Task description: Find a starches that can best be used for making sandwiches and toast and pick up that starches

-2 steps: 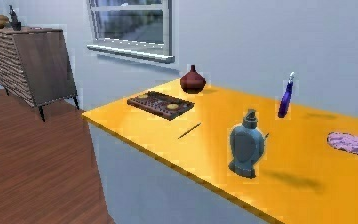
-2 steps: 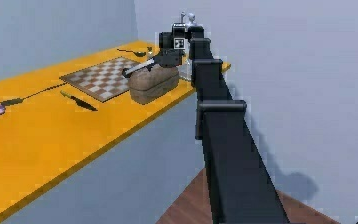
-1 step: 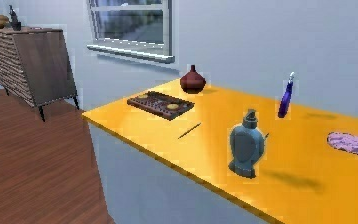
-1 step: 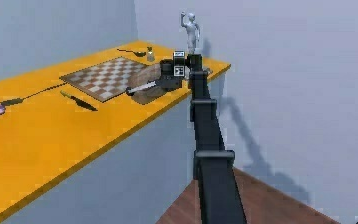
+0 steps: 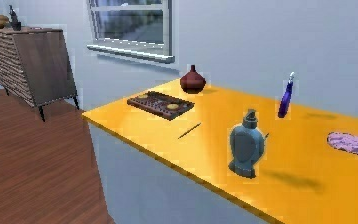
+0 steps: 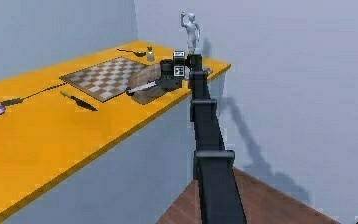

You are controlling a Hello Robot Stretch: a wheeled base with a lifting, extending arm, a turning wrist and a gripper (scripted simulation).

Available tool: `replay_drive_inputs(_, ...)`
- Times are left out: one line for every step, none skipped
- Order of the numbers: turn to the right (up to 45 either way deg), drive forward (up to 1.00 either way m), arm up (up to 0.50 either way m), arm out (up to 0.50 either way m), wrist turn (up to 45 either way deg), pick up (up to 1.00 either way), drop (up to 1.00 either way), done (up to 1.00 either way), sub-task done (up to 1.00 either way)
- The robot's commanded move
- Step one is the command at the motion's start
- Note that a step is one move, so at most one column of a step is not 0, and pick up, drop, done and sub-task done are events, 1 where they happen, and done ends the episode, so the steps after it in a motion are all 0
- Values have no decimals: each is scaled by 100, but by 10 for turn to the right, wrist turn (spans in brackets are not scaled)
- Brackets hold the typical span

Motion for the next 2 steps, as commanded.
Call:
replay_drive_inputs(0, 0, 8, 0, 0, 0, 0, 0, 0)
replay_drive_inputs(0, 0, 0, 0, 0, 0, 0, 100, 0)
